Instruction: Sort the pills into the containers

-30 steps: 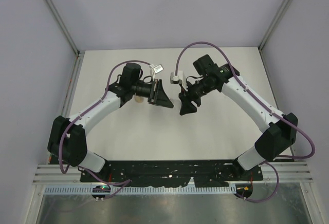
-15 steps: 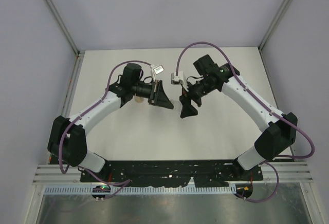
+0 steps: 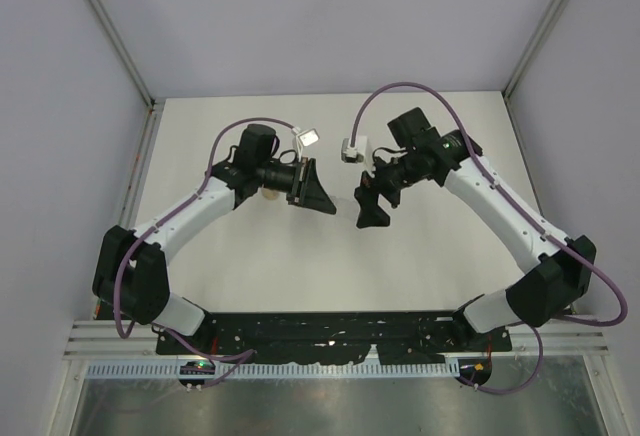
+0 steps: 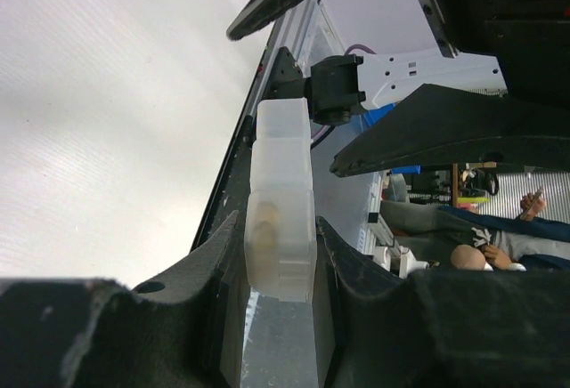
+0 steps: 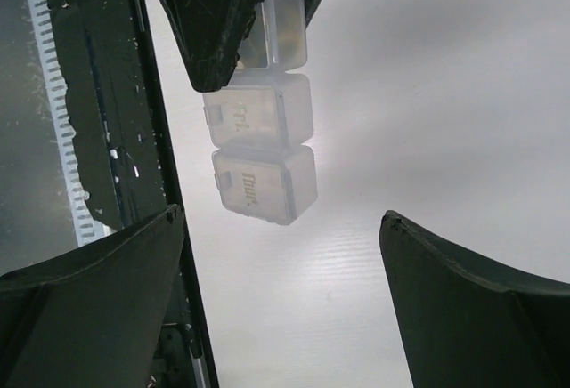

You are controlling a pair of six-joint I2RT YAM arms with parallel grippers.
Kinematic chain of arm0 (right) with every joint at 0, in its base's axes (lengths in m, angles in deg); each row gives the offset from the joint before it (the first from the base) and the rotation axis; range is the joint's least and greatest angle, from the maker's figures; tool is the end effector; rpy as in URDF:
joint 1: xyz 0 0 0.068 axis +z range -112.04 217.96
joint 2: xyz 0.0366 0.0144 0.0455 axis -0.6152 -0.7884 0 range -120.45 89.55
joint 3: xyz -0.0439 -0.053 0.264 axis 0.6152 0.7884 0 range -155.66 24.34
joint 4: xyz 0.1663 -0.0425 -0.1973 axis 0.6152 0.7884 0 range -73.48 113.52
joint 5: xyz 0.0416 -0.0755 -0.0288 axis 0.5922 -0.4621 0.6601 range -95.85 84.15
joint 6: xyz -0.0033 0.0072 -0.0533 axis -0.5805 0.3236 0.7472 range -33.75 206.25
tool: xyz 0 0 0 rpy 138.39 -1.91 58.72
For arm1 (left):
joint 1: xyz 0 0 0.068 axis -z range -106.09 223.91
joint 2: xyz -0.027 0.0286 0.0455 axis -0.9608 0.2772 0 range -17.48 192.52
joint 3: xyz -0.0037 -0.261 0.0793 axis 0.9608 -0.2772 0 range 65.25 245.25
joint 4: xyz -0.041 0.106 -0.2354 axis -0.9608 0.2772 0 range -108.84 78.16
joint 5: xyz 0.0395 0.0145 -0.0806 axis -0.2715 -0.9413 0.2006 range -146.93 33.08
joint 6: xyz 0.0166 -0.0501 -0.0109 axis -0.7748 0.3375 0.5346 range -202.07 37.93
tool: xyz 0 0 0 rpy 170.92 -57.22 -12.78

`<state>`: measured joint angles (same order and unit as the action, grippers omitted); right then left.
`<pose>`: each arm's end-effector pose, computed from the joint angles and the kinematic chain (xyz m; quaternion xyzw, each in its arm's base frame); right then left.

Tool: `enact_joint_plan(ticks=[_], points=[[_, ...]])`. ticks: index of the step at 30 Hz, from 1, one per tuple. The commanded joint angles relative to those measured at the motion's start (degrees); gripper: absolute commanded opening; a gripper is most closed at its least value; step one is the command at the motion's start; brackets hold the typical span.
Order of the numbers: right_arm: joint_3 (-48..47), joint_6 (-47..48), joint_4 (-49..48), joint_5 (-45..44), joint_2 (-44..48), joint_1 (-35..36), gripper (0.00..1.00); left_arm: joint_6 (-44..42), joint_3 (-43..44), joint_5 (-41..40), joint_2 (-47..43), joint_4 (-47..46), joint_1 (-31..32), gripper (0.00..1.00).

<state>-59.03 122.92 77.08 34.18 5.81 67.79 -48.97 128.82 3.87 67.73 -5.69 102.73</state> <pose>0.2367 0.1620 0.3460 -0.5705 0.7136 0.3166 0.2552 0.2678 -0.1829 0.2899 0.2058 0.7726 -0.5901 0.1120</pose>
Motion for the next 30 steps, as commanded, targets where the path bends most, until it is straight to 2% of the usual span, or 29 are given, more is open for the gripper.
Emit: enact_joint_plan(ticks=[1, 5, 6, 18, 24, 30], points=[[0.5, -4.0, -5.6, -4.5, 4.8, -0.7, 0.96, -2.5, 2.3, -0.7, -2.2, 0.7, 0.2, 0.0], [1.9, -6.7, -9.1, -8.3, 8.3, -0.8, 1.0, -3.0, 2.1, -1.6, -3.0, 1.0, 0.1, 0.0], [1.9, -7.1, -9.7, -9.6, 9.4, -0.8, 0.95, -3.1, 1.9, -1.9, -3.5, 1.1, -0.1, 0.0], [3.0, -14.4, -16.6, -20.5, 14.7, -0.8, 0.95, -3.0, 0.9, -3.9, -6.7, 1.1, -2.8, 0.0], [6.7, -18.0, -24.4, -26.0, 17.6, -1.3, 0.95, -2.4, 1.3, -5.6, -7.2, 1.6, -4.5, 0.0], [15.0, -22.0, -34.6, -27.7, 21.9, -2.3, 0.95, -3.6, 3.4, -6.3, -5.7, 3.7, -5.2, 0.0]])
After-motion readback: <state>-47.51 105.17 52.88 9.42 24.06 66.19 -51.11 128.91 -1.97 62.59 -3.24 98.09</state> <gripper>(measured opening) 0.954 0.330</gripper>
